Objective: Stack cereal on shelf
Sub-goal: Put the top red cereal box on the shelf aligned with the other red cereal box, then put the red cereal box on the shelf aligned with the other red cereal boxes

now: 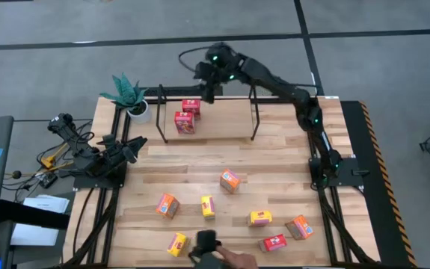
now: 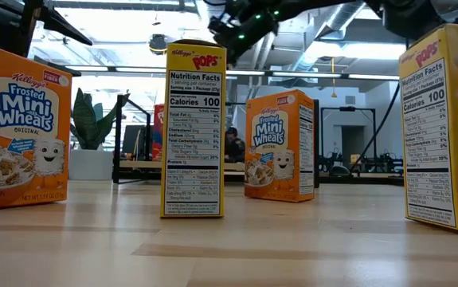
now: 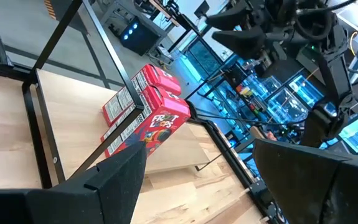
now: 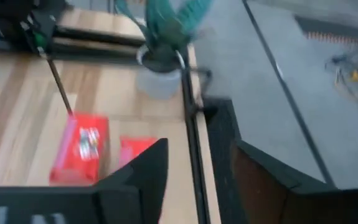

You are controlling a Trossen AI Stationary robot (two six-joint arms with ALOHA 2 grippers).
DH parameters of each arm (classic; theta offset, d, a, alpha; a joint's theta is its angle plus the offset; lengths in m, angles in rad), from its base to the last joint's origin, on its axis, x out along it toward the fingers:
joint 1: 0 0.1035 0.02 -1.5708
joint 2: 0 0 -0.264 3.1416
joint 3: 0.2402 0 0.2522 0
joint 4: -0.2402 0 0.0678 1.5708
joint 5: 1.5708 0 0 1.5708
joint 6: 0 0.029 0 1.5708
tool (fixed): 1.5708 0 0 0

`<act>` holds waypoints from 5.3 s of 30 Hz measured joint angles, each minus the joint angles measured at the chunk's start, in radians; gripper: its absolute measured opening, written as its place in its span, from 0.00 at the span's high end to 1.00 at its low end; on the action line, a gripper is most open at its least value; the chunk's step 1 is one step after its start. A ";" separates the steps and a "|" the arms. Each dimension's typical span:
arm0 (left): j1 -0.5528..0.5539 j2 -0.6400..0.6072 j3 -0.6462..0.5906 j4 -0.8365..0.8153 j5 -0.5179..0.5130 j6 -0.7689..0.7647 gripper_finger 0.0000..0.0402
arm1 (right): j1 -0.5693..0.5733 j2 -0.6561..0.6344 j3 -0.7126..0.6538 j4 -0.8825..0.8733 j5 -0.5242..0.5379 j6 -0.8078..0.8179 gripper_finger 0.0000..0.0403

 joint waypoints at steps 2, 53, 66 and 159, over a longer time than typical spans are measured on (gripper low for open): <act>0.000 0.000 0.000 0.000 0.000 0.000 0.29 | -0.036 -0.018 0.000 -0.047 -0.045 0.024 0.61; 0.102 0.000 0.000 -0.030 0.000 -0.015 0.29 | 0.032 -0.019 -0.403 0.242 -0.098 0.120 0.95; 0.103 0.000 0.000 -0.030 0.000 -0.017 0.29 | 0.004 0.007 -0.404 0.191 -0.073 0.117 0.96; 0.103 0.000 0.000 -0.090 0.277 0.101 0.29 | 1.196 -0.530 -0.774 -0.441 0.005 1.349 0.22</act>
